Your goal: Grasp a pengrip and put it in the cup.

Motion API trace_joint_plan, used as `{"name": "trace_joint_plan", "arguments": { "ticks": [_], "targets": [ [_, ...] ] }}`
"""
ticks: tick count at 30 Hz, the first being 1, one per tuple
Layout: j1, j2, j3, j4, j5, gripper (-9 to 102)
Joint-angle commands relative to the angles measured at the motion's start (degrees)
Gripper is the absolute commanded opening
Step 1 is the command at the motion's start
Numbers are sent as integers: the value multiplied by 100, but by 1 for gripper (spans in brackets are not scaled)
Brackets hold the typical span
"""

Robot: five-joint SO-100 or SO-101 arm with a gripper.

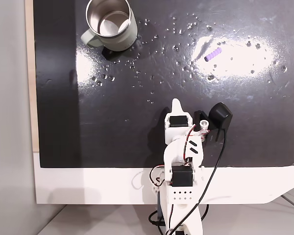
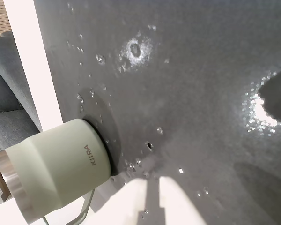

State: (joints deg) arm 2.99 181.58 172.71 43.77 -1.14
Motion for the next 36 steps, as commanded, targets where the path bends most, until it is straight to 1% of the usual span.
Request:
{"name": "trace_joint_plan", "arguments": {
  "ticks": [1,15,18,21,23,28,36],
  "targets": [
    [-123,53,-53,-132,-176,0],
    [-97,53,-97,-26,-176,0],
    [211,53,-387,193,-211,0],
    [475,-70,-1107,492,-325,0],
    [536,-554,-1811,659,-378,0],
    [782,-2646,-3920,870,-439,0],
    [1063,-5730,-7031,1512,-1178,0]
  ]
}}
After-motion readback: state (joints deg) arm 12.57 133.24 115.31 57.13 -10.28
